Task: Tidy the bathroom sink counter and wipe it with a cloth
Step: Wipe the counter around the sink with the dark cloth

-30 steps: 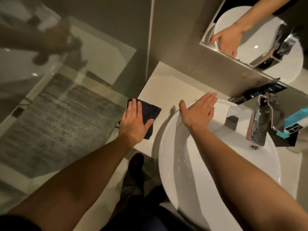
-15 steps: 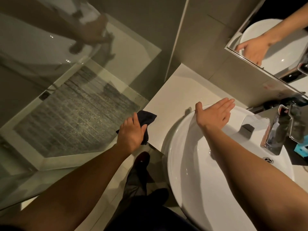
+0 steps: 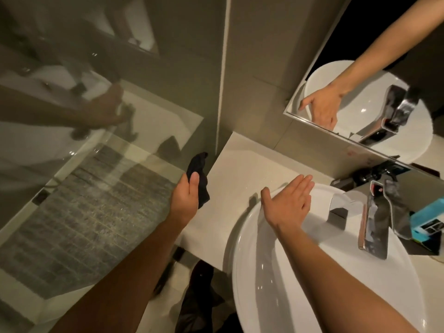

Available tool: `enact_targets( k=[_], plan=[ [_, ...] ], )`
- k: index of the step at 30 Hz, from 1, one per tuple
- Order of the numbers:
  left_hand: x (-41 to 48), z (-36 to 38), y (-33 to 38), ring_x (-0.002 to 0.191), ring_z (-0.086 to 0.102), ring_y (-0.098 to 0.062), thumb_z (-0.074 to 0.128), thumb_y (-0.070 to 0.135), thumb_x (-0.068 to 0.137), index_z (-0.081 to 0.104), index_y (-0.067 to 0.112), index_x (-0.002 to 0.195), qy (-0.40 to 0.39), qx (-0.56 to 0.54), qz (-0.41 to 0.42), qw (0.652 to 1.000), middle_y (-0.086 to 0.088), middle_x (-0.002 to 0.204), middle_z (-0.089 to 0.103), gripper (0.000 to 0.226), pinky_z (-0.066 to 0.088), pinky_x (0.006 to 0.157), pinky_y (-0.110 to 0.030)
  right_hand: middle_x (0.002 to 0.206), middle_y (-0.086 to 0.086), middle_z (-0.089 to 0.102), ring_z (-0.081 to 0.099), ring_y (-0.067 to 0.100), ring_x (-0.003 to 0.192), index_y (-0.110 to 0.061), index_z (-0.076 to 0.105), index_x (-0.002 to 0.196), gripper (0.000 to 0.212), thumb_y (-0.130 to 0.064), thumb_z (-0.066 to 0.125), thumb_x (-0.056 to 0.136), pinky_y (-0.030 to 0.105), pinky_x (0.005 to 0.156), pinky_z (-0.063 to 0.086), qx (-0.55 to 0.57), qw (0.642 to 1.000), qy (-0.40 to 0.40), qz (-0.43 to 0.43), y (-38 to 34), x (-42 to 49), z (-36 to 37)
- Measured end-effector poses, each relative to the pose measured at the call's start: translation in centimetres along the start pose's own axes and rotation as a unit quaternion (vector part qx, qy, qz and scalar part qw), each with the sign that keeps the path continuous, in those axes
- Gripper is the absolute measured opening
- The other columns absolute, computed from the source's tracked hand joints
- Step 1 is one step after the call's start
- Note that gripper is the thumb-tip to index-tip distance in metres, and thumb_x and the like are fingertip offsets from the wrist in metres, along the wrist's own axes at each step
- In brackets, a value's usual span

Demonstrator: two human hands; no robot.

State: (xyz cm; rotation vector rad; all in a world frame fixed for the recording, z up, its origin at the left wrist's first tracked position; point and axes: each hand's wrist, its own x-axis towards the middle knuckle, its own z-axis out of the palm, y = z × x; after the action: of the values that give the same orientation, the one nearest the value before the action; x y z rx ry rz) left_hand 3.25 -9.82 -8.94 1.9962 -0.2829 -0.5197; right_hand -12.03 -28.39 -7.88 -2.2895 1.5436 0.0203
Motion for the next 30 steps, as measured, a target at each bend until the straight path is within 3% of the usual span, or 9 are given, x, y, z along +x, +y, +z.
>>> enact_targets(
  k=[3, 5, 7, 10, 12, 14, 17, 21, 30],
  plan=[
    [3.9, 2.0, 3.7, 0.117, 0.062, -0.025, 0.033, 0.044, 0.108, 0.052, 0.013, 0.142, -0.042, -0.022, 0.036, 0.998, -0.009, 0.13, 0.064, 0.05, 0.053, 0.1, -0.036, 0.17, 0.018, -0.015, -0.013, 0.03, 0.158, -0.001, -0.009, 0.16, 0.103, -0.061, 0.039, 0.091, 0.044, 0.127, 0.0, -0.004, 1.0, 0.011, 0.0, -0.1, 0.0, 0.1],
    [6.6, 3.7, 6.1, 0.104, 0.063, -0.02, 0.036, 0.04, 0.109, 0.054, 0.016, 0.137, -0.084, -0.001, 0.079, 0.993, -0.006, 0.122, 0.063, 0.042, 0.053, 0.078, -0.017, 0.17, 0.018, -0.016, -0.014, 0.03, 0.158, -0.001, -0.008, 0.16, 0.102, -0.061, 0.039, 0.092, 0.044, 0.127, -0.001, -0.004, 1.0, 0.01, 0.002, -0.1, 0.0, 0.0],
    [9.4, 5.8, 8.1, 0.098, 0.061, -0.025, 0.038, 0.037, 0.108, 0.057, 0.018, 0.127, -0.107, 0.082, 0.168, 0.976, -0.004, 0.111, 0.061, 0.033, 0.051, 0.075, -0.029, 0.169, 0.016, -0.018, -0.017, 0.029, 0.157, -0.003, -0.01, 0.16, 0.101, -0.061, 0.039, 0.093, 0.043, 0.127, -0.002, -0.006, 1.0, 0.013, 0.002, -0.1, 0.1, -0.1],
    [13.1, 10.0, 8.5, 0.131, 0.05, -0.028, 0.035, 0.044, 0.104, 0.046, 0.025, 0.143, -0.198, 0.281, 0.315, 0.885, -0.003, 0.137, 0.058, 0.044, 0.039, 0.105, -0.044, 0.169, 0.015, -0.019, -0.018, 0.027, 0.157, -0.003, -0.01, 0.161, 0.102, -0.061, 0.039, 0.092, 0.043, 0.128, -0.002, -0.003, 1.0, 0.022, 0.0, -0.2, 0.3, 0.0],
    [13.6, 12.5, 7.1, 0.157, 0.013, -0.024, 0.026, 0.055, 0.104, 0.018, 0.03, 0.161, -0.294, 0.413, 0.342, 0.792, 0.001, 0.169, 0.021, 0.063, 0.013, 0.125, -0.047, 0.17, 0.015, -0.017, -0.018, 0.027, 0.157, -0.003, -0.007, 0.161, 0.102, -0.061, 0.038, 0.091, 0.043, 0.128, -0.002, -0.003, 1.0, 0.03, 0.002, -0.1, 0.4, 0.2],
    [13.3, 14.1, 5.0, 0.158, -0.012, -0.023, 0.018, 0.065, 0.101, 0.001, 0.042, 0.161, -0.329, 0.482, 0.358, 0.729, 0.006, 0.172, -0.008, 0.066, -0.002, 0.127, -0.048, 0.17, 0.014, -0.017, -0.019, 0.026, 0.157, -0.004, -0.007, 0.161, 0.101, -0.061, 0.037, 0.09, 0.042, 0.128, -0.002, -0.002, 0.999, 0.033, 0.005, -0.1, 0.5, 0.4],
    [13.0, 15.2, 3.7, 0.156, -0.021, -0.024, 0.017, 0.07, 0.099, 0.0, 0.053, 0.157, -0.299, 0.479, 0.366, 0.74, 0.009, 0.17, -0.016, 0.063, -0.008, 0.125, -0.054, 0.17, 0.013, -0.018, -0.02, 0.025, 0.157, -0.005, -0.007, 0.161, 0.101, -0.06, 0.036, 0.09, 0.042, 0.128, -0.004, 0.0, 0.999, 0.037, 0.005, 0.1, 0.6, 0.6],
    [13.3, 15.7, 3.7, 0.157, -0.016, -0.024, 0.017, 0.071, 0.099, 0.01, 0.056, 0.156, -0.274, 0.471, 0.374, 0.75, 0.011, 0.171, -0.005, 0.06, -0.007, 0.124, -0.056, 0.17, 0.012, -0.018, -0.021, 0.024, 0.157, -0.005, -0.007, 0.161, 0.1, -0.059, 0.038, 0.09, 0.041, 0.128, -0.004, -0.001, 0.999, 0.041, 0.01, 0.1, 0.6, 0.7],
    [11.4, 14.7, 2.1, 0.159, 0.001, -0.022, 0.025, 0.053, 0.107, 0.026, 0.04, 0.158, -0.262, 0.465, 0.369, 0.762, 0.008, 0.17, 0.016, 0.053, 0.002, 0.127, -0.046, 0.17, 0.013, -0.017, -0.019, 0.024, 0.157, -0.005, -0.006, 0.161, 0.099, -0.059, 0.038, 0.091, 0.041, 0.128, -0.005, 0.002, 0.999, 0.039, 0.01, 0.1, 0.6, 0.9]
  ],
)
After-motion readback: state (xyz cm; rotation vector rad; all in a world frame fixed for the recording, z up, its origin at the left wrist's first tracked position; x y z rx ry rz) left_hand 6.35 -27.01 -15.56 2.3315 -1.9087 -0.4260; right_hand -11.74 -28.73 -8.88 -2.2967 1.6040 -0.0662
